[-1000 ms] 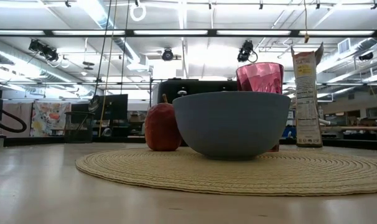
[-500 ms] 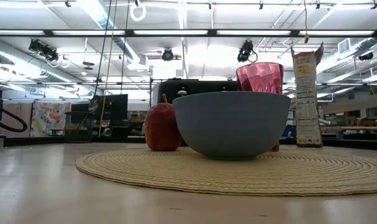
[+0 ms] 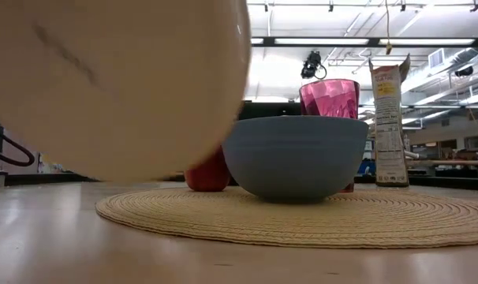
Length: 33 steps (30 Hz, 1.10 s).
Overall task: Arrange a breakfast setting
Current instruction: Put the white plate on the yellow tablemat
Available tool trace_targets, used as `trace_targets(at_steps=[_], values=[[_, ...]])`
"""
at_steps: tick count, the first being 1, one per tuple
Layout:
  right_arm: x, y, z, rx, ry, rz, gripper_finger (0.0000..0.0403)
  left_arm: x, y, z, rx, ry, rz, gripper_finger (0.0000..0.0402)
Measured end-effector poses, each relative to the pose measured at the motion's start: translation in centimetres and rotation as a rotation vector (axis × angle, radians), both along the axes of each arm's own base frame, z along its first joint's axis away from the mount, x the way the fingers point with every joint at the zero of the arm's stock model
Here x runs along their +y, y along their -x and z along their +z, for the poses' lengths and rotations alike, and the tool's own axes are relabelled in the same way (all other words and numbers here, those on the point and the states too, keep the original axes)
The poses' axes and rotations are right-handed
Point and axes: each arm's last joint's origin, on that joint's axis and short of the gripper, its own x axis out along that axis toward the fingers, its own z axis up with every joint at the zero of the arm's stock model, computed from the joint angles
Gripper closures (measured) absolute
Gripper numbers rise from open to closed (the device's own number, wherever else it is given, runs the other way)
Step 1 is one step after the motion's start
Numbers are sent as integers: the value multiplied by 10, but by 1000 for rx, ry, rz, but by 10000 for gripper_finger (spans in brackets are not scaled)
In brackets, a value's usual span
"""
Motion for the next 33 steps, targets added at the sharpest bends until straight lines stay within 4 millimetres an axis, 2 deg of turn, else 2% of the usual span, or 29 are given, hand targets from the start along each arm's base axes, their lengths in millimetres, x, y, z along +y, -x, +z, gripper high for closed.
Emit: trace_targets(at_steps=[6,14,18,25,33], values=[[2,0,-1,32,-35,-42,259,-4,-1,-23,9,-186,-41,358],[3,2,-2,32,-29,-64,259,-18,5,-58,113,-476,-259,358],[3,2,-2,28,-25,-72,259,-18,1,-72,132,-488,-245,353],[3,2,-2,17,-13,-87,259,-12,-10,-73,73,-372,-110,324],[3,2,-2,17,-12,-85,259,-19,-14,-72,48,-280,-126,257]])
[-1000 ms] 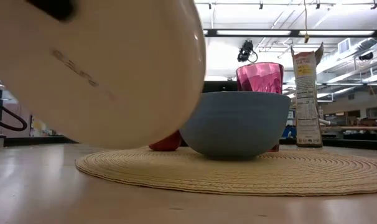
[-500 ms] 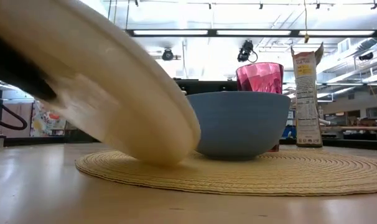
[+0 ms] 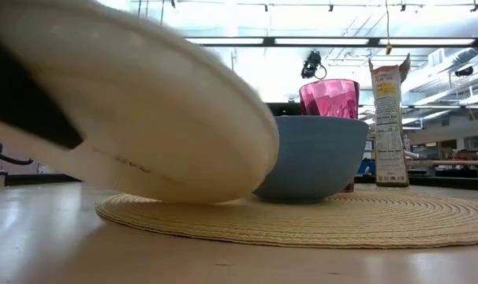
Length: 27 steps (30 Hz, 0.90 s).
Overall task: Arrange a breakfast setting
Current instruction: Put the white plate on the yellow tablemat
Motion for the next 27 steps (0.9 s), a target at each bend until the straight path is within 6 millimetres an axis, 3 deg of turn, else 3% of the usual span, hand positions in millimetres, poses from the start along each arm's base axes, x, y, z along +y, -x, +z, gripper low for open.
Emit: trace_targets(at_steps=[9,20,24,27], values=[[0,0,0,-2,4,7,259,-7,6,3,25,11,-49,184],[2,1,0,-2,3,16,259,-26,-1,41,1,222,-41,173],[4,3,0,-2,2,24,259,-6,-10,53,-1,359,158,183],[4,3,0,-2,2,25,259,11,-16,44,20,382,250,201]])
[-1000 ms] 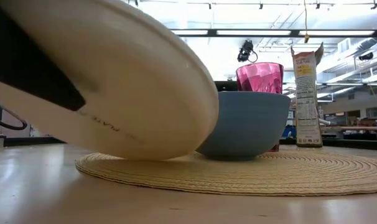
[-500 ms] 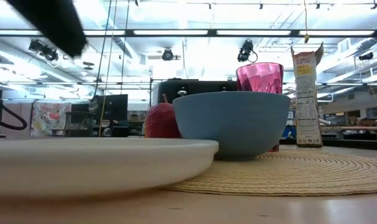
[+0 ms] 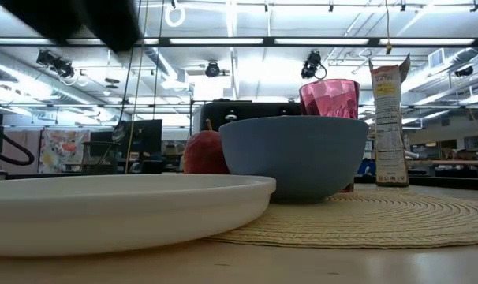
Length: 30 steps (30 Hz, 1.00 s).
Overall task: Arrange a breakfast setting
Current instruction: Put the white plate on the yellow tablemat
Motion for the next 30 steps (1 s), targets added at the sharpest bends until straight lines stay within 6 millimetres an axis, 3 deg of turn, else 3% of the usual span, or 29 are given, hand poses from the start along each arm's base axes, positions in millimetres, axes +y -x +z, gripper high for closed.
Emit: trace_targets(at_steps=[5,15,26,30], values=[[1,1,0,5,-8,-5,259,11,1,-27,57,65,47,226],[9,7,0,13,-25,12,259,11,6,-42,71,118,50,235],[9,7,0,9,-17,16,259,6,1,-31,59,126,3,235],[9,7,0,10,-14,17,259,16,0,-32,104,81,29,235]])
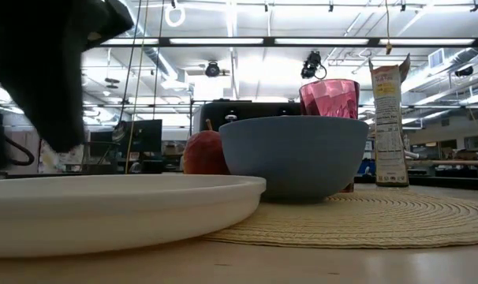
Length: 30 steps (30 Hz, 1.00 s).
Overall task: Arrange a breakfast setting
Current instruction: Put the white plate on the yellow tablemat
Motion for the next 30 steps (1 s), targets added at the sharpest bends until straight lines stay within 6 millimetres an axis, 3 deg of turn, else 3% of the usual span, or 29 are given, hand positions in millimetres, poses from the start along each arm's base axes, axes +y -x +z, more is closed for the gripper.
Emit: trace_targets(at_steps=[5,25,30], values=[[0,0,0,0,0,0,259,9,-7,-1,4,-13,23,235],[0,0,0,-4,5,-6,259,-6,-5,-8,16,92,-7,235],[-3,-2,0,-28,32,-52,259,-4,0,5,18,89,-10,235]])
